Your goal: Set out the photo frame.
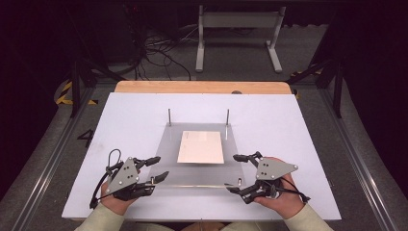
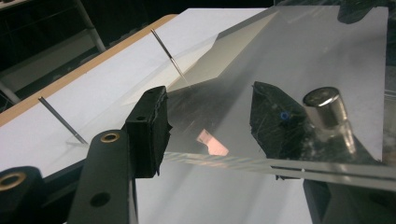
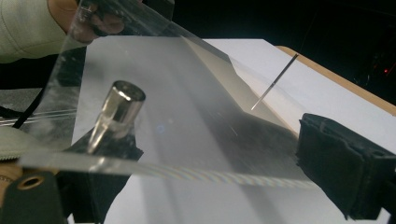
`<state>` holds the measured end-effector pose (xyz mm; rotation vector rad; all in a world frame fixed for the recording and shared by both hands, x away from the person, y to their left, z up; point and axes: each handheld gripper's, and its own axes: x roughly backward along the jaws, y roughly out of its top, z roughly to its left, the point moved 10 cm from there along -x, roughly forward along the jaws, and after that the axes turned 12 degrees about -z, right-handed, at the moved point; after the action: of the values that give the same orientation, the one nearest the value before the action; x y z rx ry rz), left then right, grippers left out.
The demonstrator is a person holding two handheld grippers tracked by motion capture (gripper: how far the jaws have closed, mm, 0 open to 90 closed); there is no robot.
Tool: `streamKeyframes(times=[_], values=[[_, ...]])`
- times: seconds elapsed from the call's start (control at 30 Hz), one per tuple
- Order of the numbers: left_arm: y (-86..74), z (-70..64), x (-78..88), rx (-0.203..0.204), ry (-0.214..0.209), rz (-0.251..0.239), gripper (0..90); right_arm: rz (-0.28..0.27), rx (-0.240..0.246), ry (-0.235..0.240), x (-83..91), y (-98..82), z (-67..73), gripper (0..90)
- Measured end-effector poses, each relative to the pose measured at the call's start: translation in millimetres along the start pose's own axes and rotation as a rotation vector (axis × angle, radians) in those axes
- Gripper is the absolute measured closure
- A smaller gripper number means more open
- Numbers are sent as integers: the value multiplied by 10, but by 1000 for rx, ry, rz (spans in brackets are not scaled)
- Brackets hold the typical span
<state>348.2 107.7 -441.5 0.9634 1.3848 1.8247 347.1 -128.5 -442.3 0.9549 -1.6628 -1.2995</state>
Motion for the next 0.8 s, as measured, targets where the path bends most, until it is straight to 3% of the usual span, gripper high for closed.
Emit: streamKeyframes(times=[0.2, 0.47, 0.63, 0.8], values=[[-5, 3, -2, 2, -2, -4, 461, -42, -16, -17, -108, -33, -31, 126], [-4, 3, -3, 1, -1, -2, 461, -72, 32, -30, -100, 1, -80, 436], [21, 10, -4, 13, 5, -9, 470, -108, 1, -21, -70, 53, -110, 482], [51, 25, -4, 14, 11, -19, 482, -96, 27, -28, -72, 81, -142, 520]])
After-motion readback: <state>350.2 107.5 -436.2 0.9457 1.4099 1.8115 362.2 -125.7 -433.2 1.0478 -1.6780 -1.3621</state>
